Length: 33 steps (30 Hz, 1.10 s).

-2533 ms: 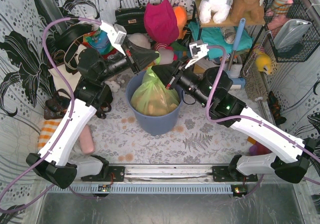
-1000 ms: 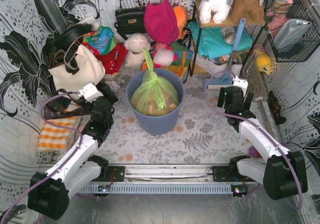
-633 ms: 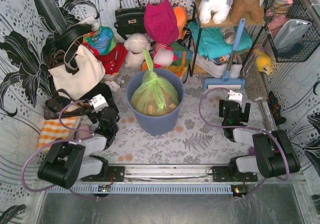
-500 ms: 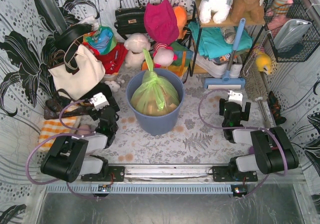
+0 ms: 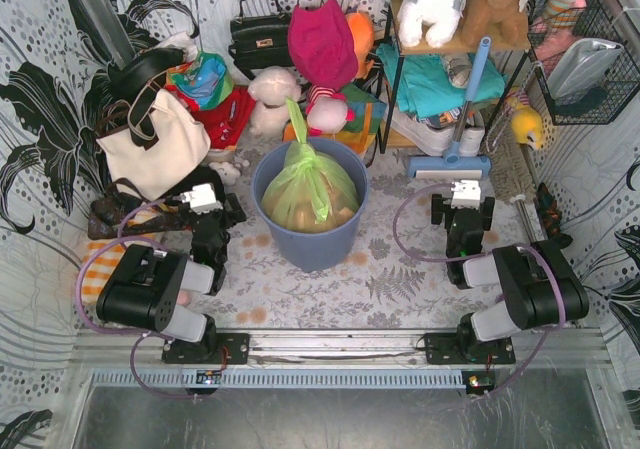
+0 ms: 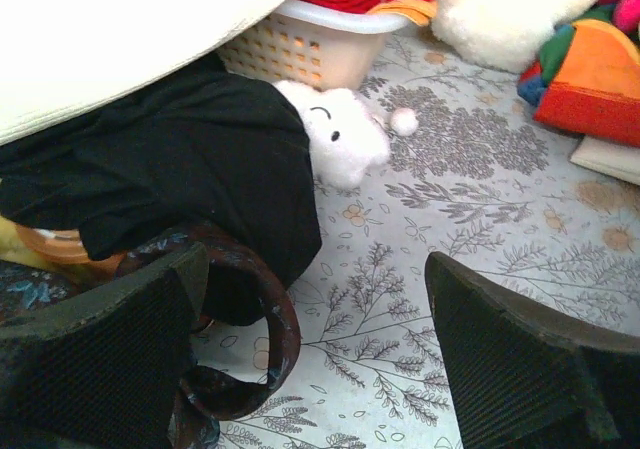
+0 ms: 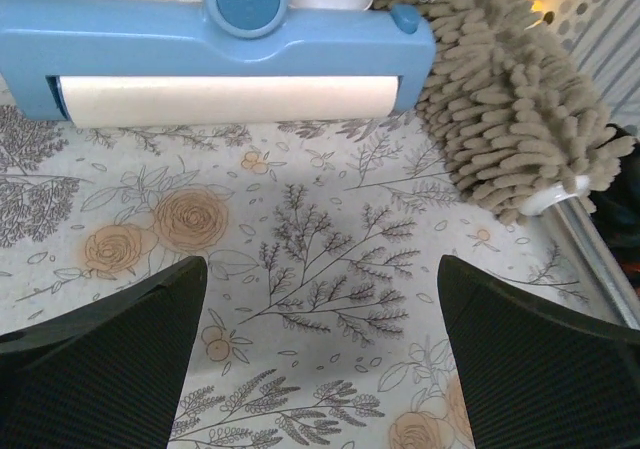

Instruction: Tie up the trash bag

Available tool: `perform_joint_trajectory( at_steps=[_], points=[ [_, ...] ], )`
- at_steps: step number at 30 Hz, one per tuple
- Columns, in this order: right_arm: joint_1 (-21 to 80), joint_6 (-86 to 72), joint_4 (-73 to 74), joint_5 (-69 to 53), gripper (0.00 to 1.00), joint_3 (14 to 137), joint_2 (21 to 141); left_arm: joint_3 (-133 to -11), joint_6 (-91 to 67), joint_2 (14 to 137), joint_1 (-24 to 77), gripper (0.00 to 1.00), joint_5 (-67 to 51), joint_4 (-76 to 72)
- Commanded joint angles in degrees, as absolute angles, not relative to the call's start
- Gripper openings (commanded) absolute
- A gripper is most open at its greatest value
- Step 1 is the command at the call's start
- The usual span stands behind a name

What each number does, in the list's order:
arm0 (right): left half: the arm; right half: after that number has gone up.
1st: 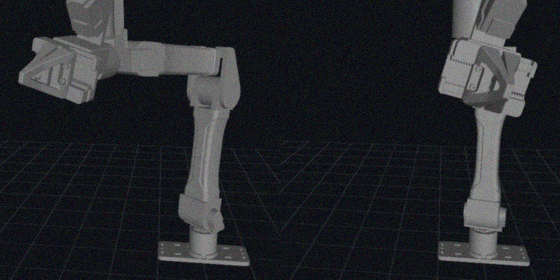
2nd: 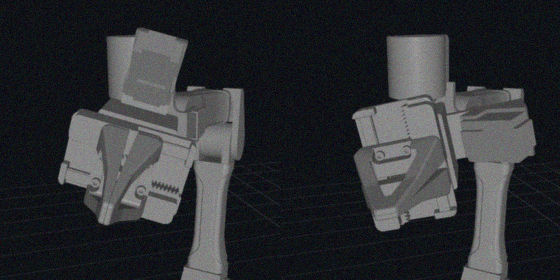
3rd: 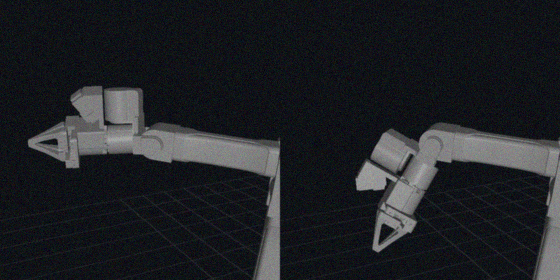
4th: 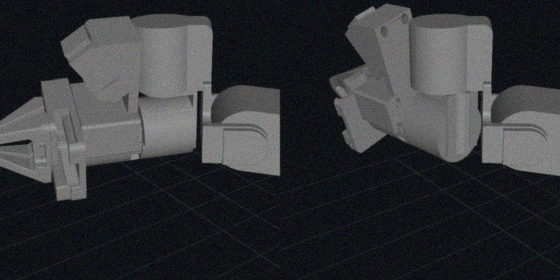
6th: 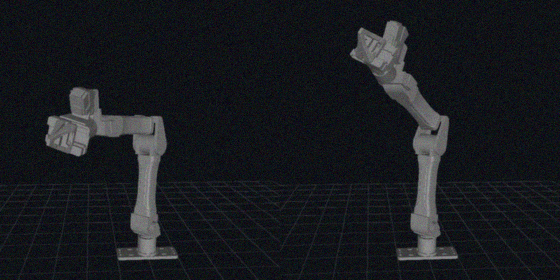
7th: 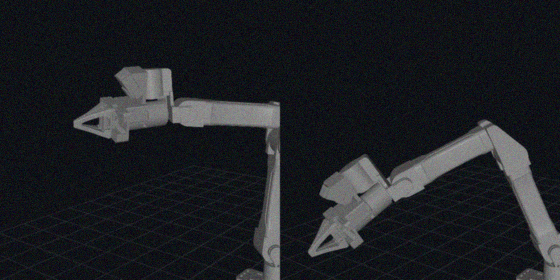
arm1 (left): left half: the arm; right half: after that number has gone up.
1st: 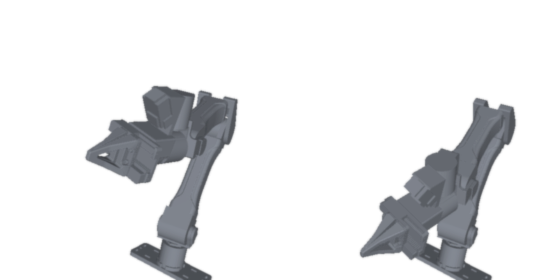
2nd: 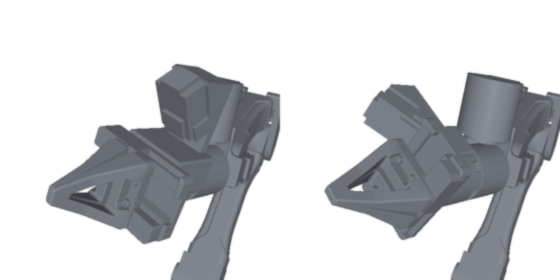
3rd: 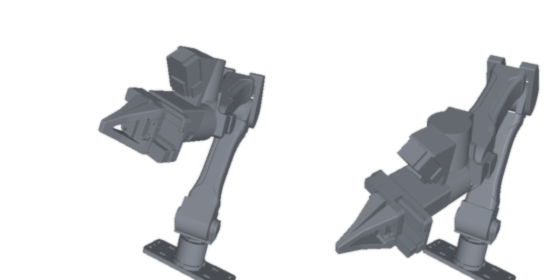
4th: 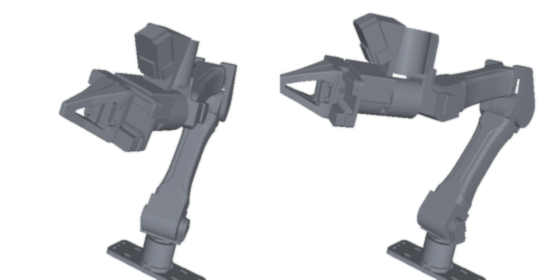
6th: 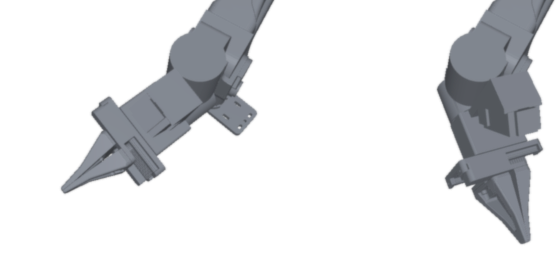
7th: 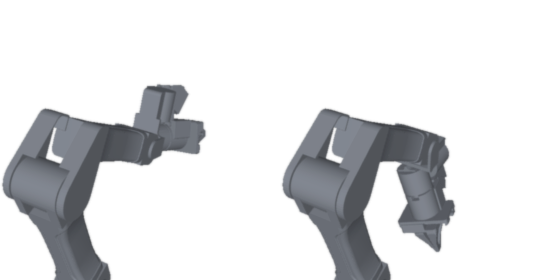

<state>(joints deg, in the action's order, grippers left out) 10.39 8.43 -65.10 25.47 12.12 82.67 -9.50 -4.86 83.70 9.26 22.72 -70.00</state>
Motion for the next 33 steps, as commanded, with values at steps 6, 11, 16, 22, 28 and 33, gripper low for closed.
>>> perform_joint_trajectory(
  at_steps=[6, 11, 16, 22, 28, 33],
  points=[
    [6.5, 5.6, -69.9, 15.0, 0.97, 12.4, 84.7, -9.7, -3.6, 83.8, 8.0, 0.98, 16.6, -73.7],
    [3.0, 4.5, -79.6, 9.5, 0.97, 9.6, 89.1, -9.7, -3.5, 84.1, 8.0, 0.98, 16.6, -74.4],
    [2.9, 3.1, -74.9, 10.4, 0.97, 10.7, 87.9, -9.6, -3.6, 84.1, 7.9, 0.98, 16.7, -74.2],
    [3.0, 3.1, -76.6, 13.2, 0.97, 10.4, 88.4, -9.7, -3.7, 84.1, 8.0, 0.98, 16.6, -74.1],
    [3.0, 3.1, -76.8, 13.2, 0.97, 10.4, 88.4, -9.7, -3.6, 84.1, 8.0, 0.98, 16.6, -74.1],
    [3.0, 3.1, -76.7, 13.2, 0.97, 10.5, 88.4, -9.7, -3.6, 84.1, 8.0, 0.98, 16.6, -74.2]
  ],
)
